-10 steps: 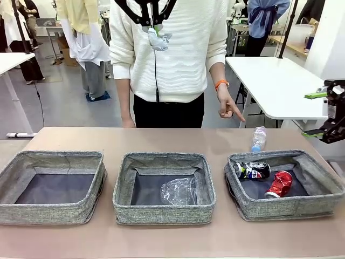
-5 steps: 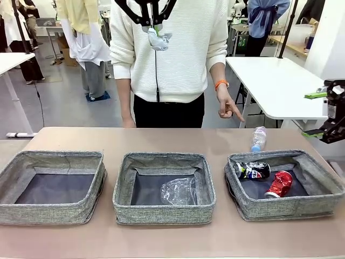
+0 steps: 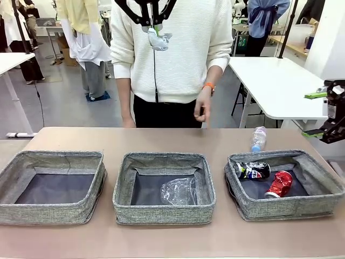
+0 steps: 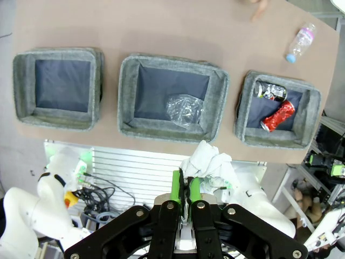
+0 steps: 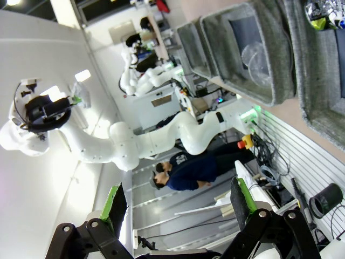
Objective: Sort the waste into the appropriate baskets.
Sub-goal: Place the picked waste into the Fabric basket indicated by the person, then pick up the waste item pointed out by the person.
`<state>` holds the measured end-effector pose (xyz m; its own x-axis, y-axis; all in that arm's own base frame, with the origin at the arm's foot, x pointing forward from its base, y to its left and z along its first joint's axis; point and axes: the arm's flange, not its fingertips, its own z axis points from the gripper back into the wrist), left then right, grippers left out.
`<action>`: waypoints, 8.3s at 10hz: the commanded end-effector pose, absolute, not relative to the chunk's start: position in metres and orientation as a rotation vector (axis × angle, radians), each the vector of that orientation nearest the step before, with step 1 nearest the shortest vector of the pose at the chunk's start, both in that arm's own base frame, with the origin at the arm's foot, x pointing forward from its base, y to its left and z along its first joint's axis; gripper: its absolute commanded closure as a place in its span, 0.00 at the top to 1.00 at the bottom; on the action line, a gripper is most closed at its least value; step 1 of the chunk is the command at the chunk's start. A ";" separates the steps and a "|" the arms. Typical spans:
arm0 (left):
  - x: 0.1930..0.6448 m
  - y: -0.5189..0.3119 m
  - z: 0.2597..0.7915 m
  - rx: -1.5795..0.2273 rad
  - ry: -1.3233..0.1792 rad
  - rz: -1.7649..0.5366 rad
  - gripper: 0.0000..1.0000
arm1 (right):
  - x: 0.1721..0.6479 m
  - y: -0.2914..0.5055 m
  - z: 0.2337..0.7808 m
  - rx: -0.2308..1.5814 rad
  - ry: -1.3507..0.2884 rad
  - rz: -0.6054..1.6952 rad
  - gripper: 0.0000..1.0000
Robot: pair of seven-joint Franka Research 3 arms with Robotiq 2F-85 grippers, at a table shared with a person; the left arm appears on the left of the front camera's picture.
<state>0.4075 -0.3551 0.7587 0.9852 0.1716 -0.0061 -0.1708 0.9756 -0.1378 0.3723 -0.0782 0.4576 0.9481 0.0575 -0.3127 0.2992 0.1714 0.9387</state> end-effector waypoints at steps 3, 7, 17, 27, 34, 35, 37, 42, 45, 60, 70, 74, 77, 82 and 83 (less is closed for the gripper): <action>0.402 -0.349 0.755 -0.151 -0.002 0.172 0.05 | 0.373 -0.076 0.462 1.402 0.304 -0.190 1.00; 0.402 -0.349 0.755 -0.151 -0.002 0.172 0.05 | 0.373 -0.076 0.462 1.402 0.304 -0.190 1.00; 0.402 -0.349 0.755 -0.151 -0.002 0.172 0.05 | 0.373 -0.076 0.462 1.402 0.304 -0.190 1.00; 0.343 -0.070 0.476 -0.384 0.199 0.659 0.05 | 0.373 -0.076 0.462 1.402 0.304 -0.190 1.00; 0.356 -0.063 0.443 -0.395 0.244 0.654 0.63 | 0.373 -0.076 0.462 1.402 0.304 -0.190 1.00; 0.357 -0.063 0.445 -0.394 0.231 0.656 0.67 | 0.373 -0.076 0.462 1.402 0.304 -0.190 1.00; 0.358 -0.062 0.450 -0.384 0.199 0.676 1.00 | 0.373 -0.076 0.462 1.402 0.304 -0.190 1.00; 0.357 -0.059 0.463 -0.359 0.106 0.713 1.00 | 0.373 -0.076 0.462 1.402 0.304 -0.190 1.00; 0.345 -0.047 0.490 -0.961 -0.076 0.298 1.00 | 0.373 -0.076 0.462 1.402 0.304 -0.190 1.00; 0.357 0.020 0.509 -1.472 -0.442 0.220 1.00 | 0.373 -0.076 0.462 1.402 0.304 -0.190 1.00; 0.357 0.020 0.509 -1.472 -0.442 0.220 1.00 | 0.373 -0.076 0.462 1.402 0.304 -0.190 1.00; 0.357 0.020 0.509 -1.472 -0.442 0.220 1.00 | 0.373 -0.076 0.462 1.402 0.304 -0.190 1.00; 0.357 0.020 0.509 -1.472 -0.442 0.220 1.00 | 0.397 -0.056 0.454 1.007 0.159 -0.432 1.00; 0.357 0.020 0.509 -1.472 -0.442 0.220 1.00 | 0.468 -0.015 0.430 0.129 -0.283 -0.633 1.00; 0.357 0.020 0.509 -1.472 -0.442 0.220 1.00 | 0.442 -0.022 0.454 0.357 -0.218 -0.486 1.00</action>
